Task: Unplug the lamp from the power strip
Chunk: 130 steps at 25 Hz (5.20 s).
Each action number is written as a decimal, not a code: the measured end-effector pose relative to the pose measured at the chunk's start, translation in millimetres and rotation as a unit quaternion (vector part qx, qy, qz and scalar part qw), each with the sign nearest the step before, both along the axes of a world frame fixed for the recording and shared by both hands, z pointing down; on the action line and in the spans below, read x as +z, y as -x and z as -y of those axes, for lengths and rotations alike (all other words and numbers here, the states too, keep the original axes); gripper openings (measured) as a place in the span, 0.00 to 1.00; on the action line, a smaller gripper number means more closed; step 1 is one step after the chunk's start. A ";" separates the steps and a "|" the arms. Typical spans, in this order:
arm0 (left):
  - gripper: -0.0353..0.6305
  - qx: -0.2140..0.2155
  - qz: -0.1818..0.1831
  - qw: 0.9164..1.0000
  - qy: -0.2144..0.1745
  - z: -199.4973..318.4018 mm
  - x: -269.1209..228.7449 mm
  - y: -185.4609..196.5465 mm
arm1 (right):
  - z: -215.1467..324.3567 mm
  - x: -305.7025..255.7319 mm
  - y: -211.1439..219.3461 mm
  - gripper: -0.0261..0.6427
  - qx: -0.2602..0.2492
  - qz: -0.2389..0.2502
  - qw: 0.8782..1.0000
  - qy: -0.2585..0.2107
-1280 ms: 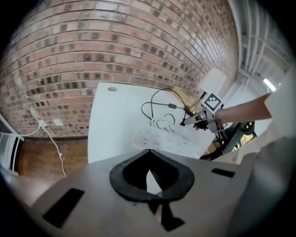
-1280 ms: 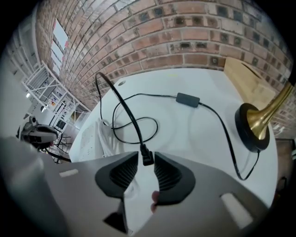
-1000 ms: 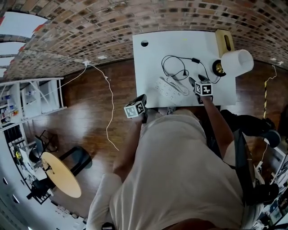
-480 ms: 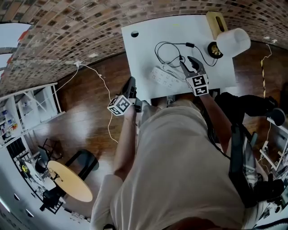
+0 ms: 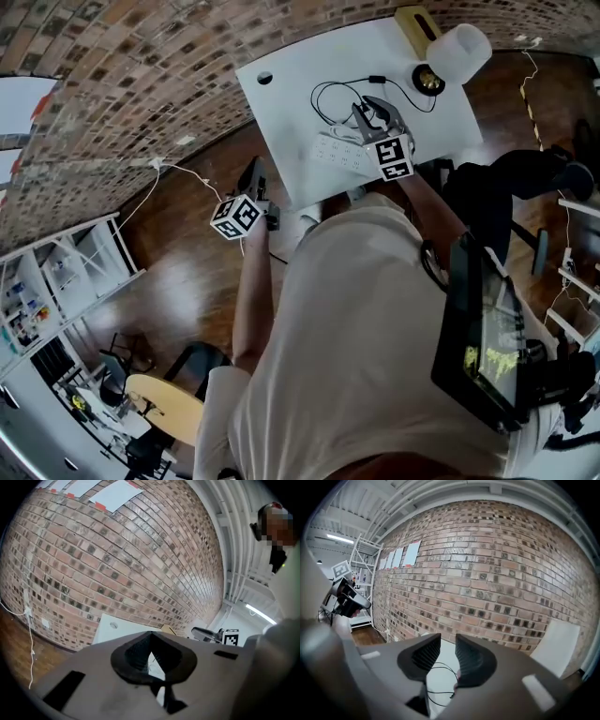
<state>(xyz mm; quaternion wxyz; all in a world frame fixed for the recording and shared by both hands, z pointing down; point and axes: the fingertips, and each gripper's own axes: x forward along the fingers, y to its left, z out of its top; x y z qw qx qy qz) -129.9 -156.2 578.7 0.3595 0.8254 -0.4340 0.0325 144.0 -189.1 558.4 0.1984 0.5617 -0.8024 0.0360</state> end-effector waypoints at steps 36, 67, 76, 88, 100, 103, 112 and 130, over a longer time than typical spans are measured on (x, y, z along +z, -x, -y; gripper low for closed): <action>0.06 0.156 0.000 0.987 0.048 -114.7 57.9 42.9 | -186.5 20.5 2.2 0.14 0.143 0.006 0.985 0.092; 0.06 0.007 0.009 0.999 0.045 -283.2 21.3 -114.4 | -284.1 57.1 -102.9 0.14 -0.044 0.100 0.982 0.152; 0.06 0.000 0.026 0.997 0.066 -338.9 35.1 -140.5 | -322.1 59.9 -116.3 0.14 -0.065 0.129 0.975 0.168; 0.06 0.005 0.029 0.999 0.042 -339.2 16.9 -138.5 | -331.3 76.9 -86.1 0.14 -0.085 0.160 0.965 0.187; 0.06 -0.006 0.018 0.999 0.030 -340.7 13.4 -120.9 | -295.0 52.3 -81.1 0.13 -0.010 0.191 0.956 0.221; 0.06 -0.001 0.024 1.000 0.020 -337.6 15.8 -115.5 | -279.6 46.8 -81.9 0.13 -0.006 0.180 0.961 0.211; 0.06 0.021 0.034 0.999 -0.003 -340.0 -10.6 -30.8 | -291.3 27.9 -88.4 0.09 0.147 0.231 0.944 0.184; 0.06 0.063 -0.093 0.994 0.007 -337.8 -12.1 110.1 | -312.3 -30.1 63.9 0.09 0.091 0.178 0.972 0.121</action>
